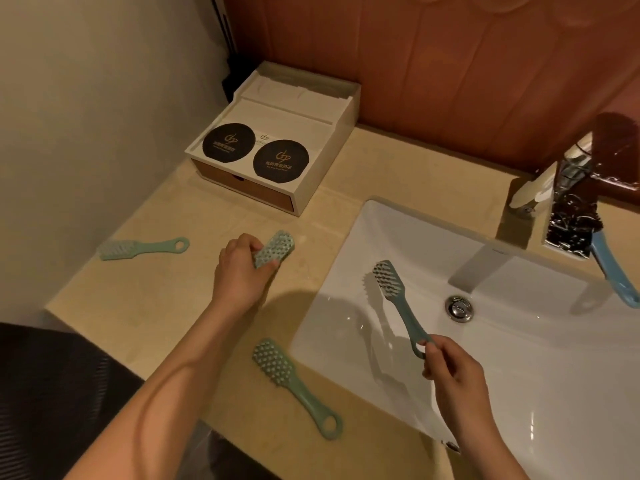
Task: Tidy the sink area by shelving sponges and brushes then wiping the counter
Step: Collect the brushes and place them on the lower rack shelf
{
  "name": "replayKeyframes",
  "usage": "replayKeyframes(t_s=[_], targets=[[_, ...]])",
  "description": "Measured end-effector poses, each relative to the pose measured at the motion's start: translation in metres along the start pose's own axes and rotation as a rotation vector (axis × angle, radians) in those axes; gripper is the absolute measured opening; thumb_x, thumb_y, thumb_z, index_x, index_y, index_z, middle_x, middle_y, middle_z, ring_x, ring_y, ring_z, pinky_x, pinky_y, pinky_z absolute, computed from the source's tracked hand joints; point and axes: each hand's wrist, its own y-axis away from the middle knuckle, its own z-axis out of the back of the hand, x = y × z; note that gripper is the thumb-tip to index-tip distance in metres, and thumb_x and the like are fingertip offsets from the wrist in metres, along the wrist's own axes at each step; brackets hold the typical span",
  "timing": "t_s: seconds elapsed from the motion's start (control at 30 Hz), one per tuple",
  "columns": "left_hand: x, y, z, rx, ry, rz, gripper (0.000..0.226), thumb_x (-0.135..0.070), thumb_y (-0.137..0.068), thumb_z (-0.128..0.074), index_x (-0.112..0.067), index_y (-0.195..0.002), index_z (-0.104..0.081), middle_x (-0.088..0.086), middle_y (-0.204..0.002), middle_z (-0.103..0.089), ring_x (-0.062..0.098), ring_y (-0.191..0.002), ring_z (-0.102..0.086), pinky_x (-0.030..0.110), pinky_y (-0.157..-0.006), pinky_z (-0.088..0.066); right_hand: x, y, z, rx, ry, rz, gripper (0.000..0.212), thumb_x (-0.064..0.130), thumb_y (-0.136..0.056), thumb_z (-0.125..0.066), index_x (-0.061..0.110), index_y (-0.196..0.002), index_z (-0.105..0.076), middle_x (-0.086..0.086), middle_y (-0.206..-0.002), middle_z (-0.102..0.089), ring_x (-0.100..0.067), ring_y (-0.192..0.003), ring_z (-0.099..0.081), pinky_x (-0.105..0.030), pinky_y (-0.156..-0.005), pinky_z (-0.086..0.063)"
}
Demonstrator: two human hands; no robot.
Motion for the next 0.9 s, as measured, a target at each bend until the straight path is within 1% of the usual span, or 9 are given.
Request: replayKeyframes(t_s=[0.07,0.13,0.27,0.43,0.57,0.67,0.77,0.83,0.9], targets=[[-0.018,0.016,0.004,0.074,0.174,-0.022,0.026,-0.021,-0.084,-0.065,-0.014,-0.101,-0.047,0.003,-0.101,-0.057,0.019,-0.090,-0.056,0.036,-0.075,-0.049,0.004,0.002,-0.003,0.001,-0.077,-0.034,0.025,0.004,-0.094,-0.045,0.014,-0.079,-0.063,0.002,-0.058,-0.051,-0.015,-0.058,-0.047,-0.008,-0.054,-0.040],[-0.039,0.034,0.007,0.166,0.341,-0.009,0.027,-0.020,-0.085,-0.065,-0.017,-0.099,-0.042,-0.003,-0.095,-0.057,0.014,-0.082,-0.058,0.034,-0.066,-0.052,0.006,0.002,-0.005,0.019,-0.111,-0.038,0.026,0.004,-0.095,-0.042,0.011,-0.081,-0.063,-0.003,-0.060,-0.049,-0.009,-0.055,-0.045,-0.007,-0.054,-0.040],[-0.074,0.055,0.000,0.271,0.640,0.031,0.032,-0.014,-0.085,-0.065,-0.018,-0.097,-0.036,0.006,-0.098,-0.065,0.013,-0.075,-0.067,0.033,-0.067,-0.055,0.001,0.005,0.002,0.012,-0.149,-0.032,0.028,0.008,-0.097,-0.039,0.016,-0.085,-0.063,-0.006,-0.062,-0.052,-0.006,-0.054,-0.047,-0.011,-0.057,-0.041],[-0.095,0.074,-0.034,0.309,0.945,0.195,0.020,-0.010,-0.087,-0.060,-0.015,-0.100,-0.045,0.012,-0.090,-0.067,0.011,-0.057,-0.052,0.026,-0.056,-0.043,-0.005,0.019,0.022,-0.011,-0.254,-0.075,0.030,0.004,-0.097,-0.039,0.015,-0.087,-0.064,0.002,-0.057,-0.056,-0.010,-0.056,-0.050,-0.030,-0.065,-0.046],[-0.113,0.095,-0.057,0.395,1.089,0.268,0.010,-0.017,-0.091,-0.056,-0.012,-0.099,-0.052,0.003,-0.073,-0.057,0.009,-0.055,-0.046,0.024,-0.054,-0.041,-0.007,0.029,0.046,-0.027,-0.263,-0.062,0.031,0.004,-0.096,-0.040,0.020,-0.084,-0.065,0.004,-0.056,-0.057,-0.007,-0.053,-0.049,-0.021,-0.062,-0.044],[-0.130,0.111,-0.065,0.501,1.126,0.280,0.023,-0.026,-0.089,-0.057,-0.008,-0.104,-0.057,0.000,-0.075,-0.055,0.008,-0.060,-0.049,0.021,-0.053,-0.042,-0.011,0.030,0.069,-0.042,-0.218,-0.013,0.036,0.002,-0.095,-0.041,0.024,-0.078,-0.064,0.003,-0.054,-0.054,-0.008,-0.052,-0.044,-0.021,-0.057,-0.037],[-0.147,0.124,-0.071,0.525,1.027,0.263,0.018,-0.023,-0.086,-0.062,-0.012,-0.100,-0.060,0.000,-0.080,-0.061,0.010,-0.072,-0.055,0.022,-0.059,-0.043,-0.014,0.029,0.092,-0.022,-0.155,0.015,0.037,0.003,-0.096,-0.041,0.025,-0.077,-0.065,0.006,-0.055,-0.053,-0.006,-0.053,-0.042,-0.018,-0.054,-0.033],[-0.159,0.133,-0.076,0.497,0.965,0.264,0.012,-0.021,-0.087,-0.063,-0.016,-0.097,-0.060,0.001,-0.083,-0.065,0.012,-0.076,-0.058,0.023,-0.061,-0.043,-0.016,0.031,0.111,-0.021,-0.121,0.025,0.036,0.003,-0.095,-0.042,0.025,-0.080,-0.065,0.011,-0.060,-0.059,-0.004,-0.056,-0.046,-0.015,-0.055,-0.036],[-0.168,0.143,-0.081,0.470,0.961,0.251,0.009,-0.021,-0.088,-0.062,-0.017,-0.095,-0.060,0.001,-0.084,-0.067,0.012,-0.077,-0.059,0.023,-0.060,-0.042,-0.018,0.034,0.126,-0.027,-0.083,0.013,0.033,0.005,-0.094,-0.045,0.028,-0.084,-0.066,0.014,-0.072,-0.066,-0.004,-0.068,-0.055,-0.016,-0.063,-0.043]])
